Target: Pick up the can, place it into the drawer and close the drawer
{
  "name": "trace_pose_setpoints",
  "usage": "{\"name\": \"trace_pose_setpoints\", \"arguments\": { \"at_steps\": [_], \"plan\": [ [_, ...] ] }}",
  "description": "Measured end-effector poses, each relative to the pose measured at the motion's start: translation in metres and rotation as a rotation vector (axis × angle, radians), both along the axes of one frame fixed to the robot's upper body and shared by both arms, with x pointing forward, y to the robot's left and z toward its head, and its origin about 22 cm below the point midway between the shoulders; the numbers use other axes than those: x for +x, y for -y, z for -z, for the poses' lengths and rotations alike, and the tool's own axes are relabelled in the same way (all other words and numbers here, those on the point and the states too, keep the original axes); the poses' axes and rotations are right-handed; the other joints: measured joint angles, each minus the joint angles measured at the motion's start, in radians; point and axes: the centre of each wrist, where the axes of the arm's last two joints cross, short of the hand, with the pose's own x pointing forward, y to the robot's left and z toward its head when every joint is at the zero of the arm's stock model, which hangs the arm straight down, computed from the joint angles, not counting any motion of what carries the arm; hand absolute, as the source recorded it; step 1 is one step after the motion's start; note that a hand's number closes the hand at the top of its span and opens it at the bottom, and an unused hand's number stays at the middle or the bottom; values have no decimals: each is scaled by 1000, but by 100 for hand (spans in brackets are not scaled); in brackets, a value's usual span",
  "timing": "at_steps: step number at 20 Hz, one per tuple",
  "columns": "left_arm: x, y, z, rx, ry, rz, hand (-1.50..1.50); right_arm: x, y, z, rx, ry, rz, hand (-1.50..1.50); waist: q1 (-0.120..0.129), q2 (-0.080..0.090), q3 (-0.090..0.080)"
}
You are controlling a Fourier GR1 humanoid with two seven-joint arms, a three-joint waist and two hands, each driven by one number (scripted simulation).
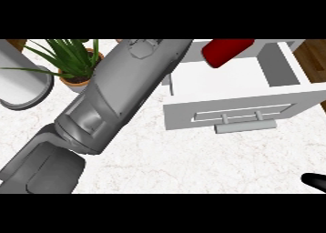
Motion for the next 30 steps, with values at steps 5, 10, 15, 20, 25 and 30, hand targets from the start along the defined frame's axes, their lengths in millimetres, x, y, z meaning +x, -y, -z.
{"name": "trace_pose_setpoints", "arguments": {
  "at_steps": [5, 10, 15, 20, 25, 30],
  "plan": [
    [1, 2, 0, 7, 16, -55, -150, 8, -2, -6, -16, 13, -5, -150, -7, 4, 0],
    [2, 1, 1, -10, 24, -92, -150, 10, -3, -10, -110, 40, -26, -150, -18, 8, 1],
    [1, 2, 2, -46, 19, -90, -150, 19, -11, -15, -246, 85, -35, -150, -7, 7, 0],
    [1, 3, -4, -100, 13, -83, -150, 34, -17, -18, -415, 104, -27, -150, 4, 10, -1],
    [2, 1, -2, -124, 18, -85, -150, 55, -29, -12, -589, 102, -5, -150, 25, 10, -1],
    [2, 2, -5, -112, 40, -88, -150, 85, -50, 6, -733, 86, 5, -150, 48, 7, -1]
  ]
}}
